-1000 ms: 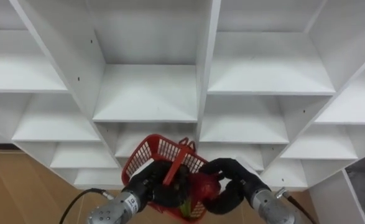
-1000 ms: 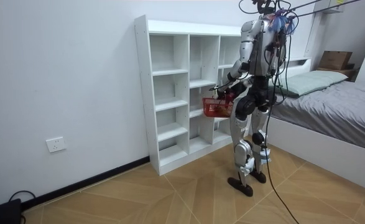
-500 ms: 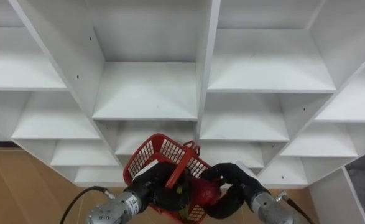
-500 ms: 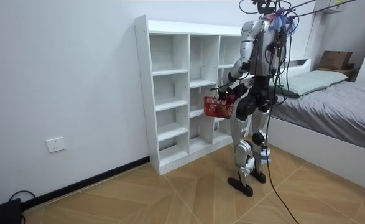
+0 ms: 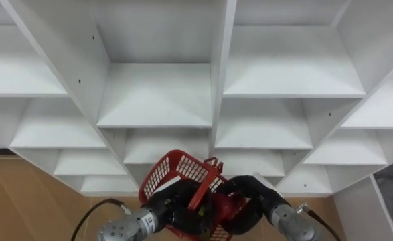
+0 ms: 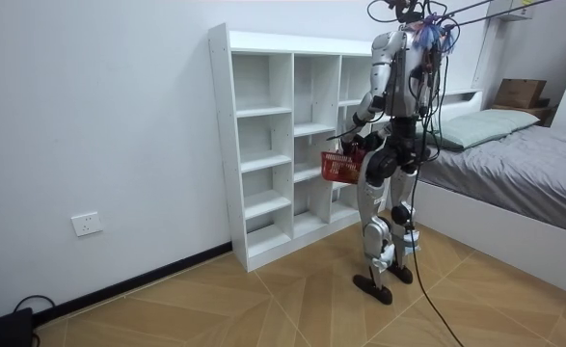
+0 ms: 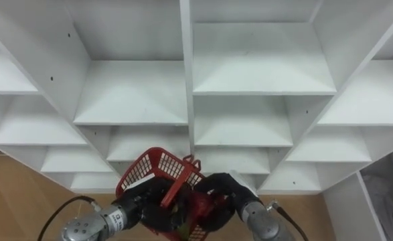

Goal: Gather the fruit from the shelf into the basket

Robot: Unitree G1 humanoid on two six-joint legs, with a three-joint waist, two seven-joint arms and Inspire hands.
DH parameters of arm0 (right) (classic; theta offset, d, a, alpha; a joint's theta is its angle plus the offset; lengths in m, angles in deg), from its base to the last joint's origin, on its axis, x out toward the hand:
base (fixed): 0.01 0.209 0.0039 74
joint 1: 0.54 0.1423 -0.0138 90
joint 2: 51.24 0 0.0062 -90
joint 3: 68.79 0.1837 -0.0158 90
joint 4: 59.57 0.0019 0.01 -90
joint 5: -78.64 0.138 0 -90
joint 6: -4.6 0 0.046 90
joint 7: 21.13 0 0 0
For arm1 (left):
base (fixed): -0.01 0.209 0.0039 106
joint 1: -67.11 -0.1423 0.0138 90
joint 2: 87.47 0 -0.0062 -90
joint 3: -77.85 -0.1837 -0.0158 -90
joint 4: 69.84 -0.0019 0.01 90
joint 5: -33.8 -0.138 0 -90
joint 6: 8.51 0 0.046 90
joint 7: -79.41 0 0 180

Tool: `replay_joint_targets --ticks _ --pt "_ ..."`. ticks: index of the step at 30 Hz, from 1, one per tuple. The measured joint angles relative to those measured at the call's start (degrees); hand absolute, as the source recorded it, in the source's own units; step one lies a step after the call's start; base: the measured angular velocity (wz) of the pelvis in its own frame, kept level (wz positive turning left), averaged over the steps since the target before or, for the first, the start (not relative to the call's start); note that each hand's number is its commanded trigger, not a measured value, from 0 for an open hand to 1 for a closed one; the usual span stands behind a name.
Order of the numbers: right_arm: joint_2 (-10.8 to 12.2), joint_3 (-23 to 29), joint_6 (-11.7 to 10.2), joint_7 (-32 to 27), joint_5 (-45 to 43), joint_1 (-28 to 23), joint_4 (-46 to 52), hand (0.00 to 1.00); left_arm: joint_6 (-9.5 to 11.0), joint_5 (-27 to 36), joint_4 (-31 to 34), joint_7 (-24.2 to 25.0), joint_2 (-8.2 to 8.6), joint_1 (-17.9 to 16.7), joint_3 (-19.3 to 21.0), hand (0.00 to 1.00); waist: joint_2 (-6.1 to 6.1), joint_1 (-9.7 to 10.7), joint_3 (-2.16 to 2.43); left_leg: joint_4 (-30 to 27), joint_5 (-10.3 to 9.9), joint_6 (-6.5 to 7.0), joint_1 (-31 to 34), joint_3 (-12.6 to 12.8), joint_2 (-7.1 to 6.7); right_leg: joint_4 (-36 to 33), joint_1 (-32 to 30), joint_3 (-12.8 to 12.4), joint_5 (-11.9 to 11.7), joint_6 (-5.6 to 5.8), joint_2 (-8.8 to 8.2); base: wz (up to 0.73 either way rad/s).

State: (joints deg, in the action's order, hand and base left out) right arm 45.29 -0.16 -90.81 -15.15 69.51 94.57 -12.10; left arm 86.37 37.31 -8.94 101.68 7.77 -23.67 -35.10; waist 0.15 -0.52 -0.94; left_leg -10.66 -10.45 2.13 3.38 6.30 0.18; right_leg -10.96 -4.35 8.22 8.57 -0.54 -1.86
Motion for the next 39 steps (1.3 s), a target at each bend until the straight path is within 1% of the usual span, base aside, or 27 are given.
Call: replay_joint_targets --ticks 2,5,8,11,12,13,14,15,21,30,39 --pt "0.01 -0.1 0.0 -0.01 -0.06 0.48 -0.03 1.0 0.0 0.0 0.0 0.42 -0.02 0.05 0.02 1.0 -0.11 -0.13 -0.06 -0.04 0.0 0.0 0.28 -0.04 0.0 -0.34 -0.41 0.24 -0.01 0.0 -0.01 0.0" --pt "0.12 -1.16 -0.03 -0.04 -0.49 2.71 -2.26 1.0 -0.01 0.0 -0.08 0.85 -0.19 0.58 -0.2 1.0 -0.33 0.06 -0.32 -0.34 0.0 0.0 0.96 -0.38 0.01 -0.63 -0.85 0.57 -0.01 -0.01 -0.04 0.07" --pt "0.31 -1.13 -0.05 0.06 -0.47 3.85 -3.98 1.0 -0.01 0.0 -0.08 0.99 -0.15 0.71 -1.37 1.0 -0.75 0.05 -0.57 -0.65 0.0 0.01 1.17 -0.34 -0.03 -0.69 -0.83 1.08 -0.01 -0.01 -0.1 0.06" --pt "0.31 -1.12 -0.05 0.51 -0.43 3.91 -4.09 1.0 -0.01 -0.01 -0.08 2.04 -0.18 0.93 -1.48 1.0 -0.91 0.08 -0.63 -0.72 -0.01 0.0 1.41 -0.42 0.06 -0.65 -0.92 1.4 -0.04 -0.06 -0.13 0.03" --pt "0.28 -1.1 -0.05 0.48 -0.38 3.96 -4.1 1.0 -0.01 0.0 -0.08 2.28 -0.2 1.11 -1.68 1.0 -1.04 0.1 -0.58 -0.77 -0.01 0.0 1.62 -0.45 0.06 -0.65 -1.09 1.47 -0.04 -0.06 -0.13 0.0" --pt "0.26 -1.09 -0.05 0.46 -0.37 4.04 -4.1 0.81 -0.01 0.0 -0.08 2.35 -0.19 1.29 -1.79 1.0 -1.1 0.1 -0.54 -0.83 -0.01 0.0 1.85 -0.45 0.05 -0.68 -1.33 1.48 -0.06 -0.09 -0.13 0.0" --pt "0.28 -1.09 -0.05 0.45 -0.46 4.29 -4.2 0.07 -0.01 0.0 -0.08 2.56 -0.12 1.66 -1.83 1.0 -1.16 0.06 -0.55 -1.0 0.0 0.0 2.23 -0.43 0.05 -0.79 -1.75 1.44 -0.12 -0.16 -0.19 0.0" --pt "0.33 -1.1 -0.05 0.44 -0.5 4.34 -4.36 0.0 -0.01 0.0 -0.08 2.79 -0.04 1.86 -1.84 1.0 -1.17 0.06 -0.55 -1.07 0.0 0.0 2.27 -0.43 0.06 -0.79 -1.77 1.43 -0.13 -0.17 -0.23 0.0" --pt "0.32 -1.13 -0.06 0.29 -0.48 4.41 -4.38 0.0 -0.01 0.0 -0.08 3.16 0.18 2.87 -1.87 1.0 -1.17 0.02 -0.55 -1.08 0.0 0.0 2.22 -0.39 0.06 -0.77 -1.77 1.42 -0.13 -0.17 -0.21 0.0" --pt "0.76 -3.5 -0.64 0.5 -0.33 4.69 -6.16 0.0 -0.08 0.02 -0.08 3.09 0.11 2.95 -2.84 1.0 -1.26 0.06 -0.56 -1.08 0.0 0.0 2.18 -0.39 0.08 -0.83 -1.7 1.46 -0.15 -0.19 -0.15 0.0" --pt "0.56 -4.25 -0.78 0.5 -0.38 4.7 -6.15 0.0 -0.27 0.03 -0.12 3.08 0.01 2.95 -3.12 1.0 -1.52 0.07 -0.47 -1.07 0.0 0.0 2.16 -0.44 0.08 -0.84 -1.69 1.44 -0.16 -0.2 -0.08 0.0"
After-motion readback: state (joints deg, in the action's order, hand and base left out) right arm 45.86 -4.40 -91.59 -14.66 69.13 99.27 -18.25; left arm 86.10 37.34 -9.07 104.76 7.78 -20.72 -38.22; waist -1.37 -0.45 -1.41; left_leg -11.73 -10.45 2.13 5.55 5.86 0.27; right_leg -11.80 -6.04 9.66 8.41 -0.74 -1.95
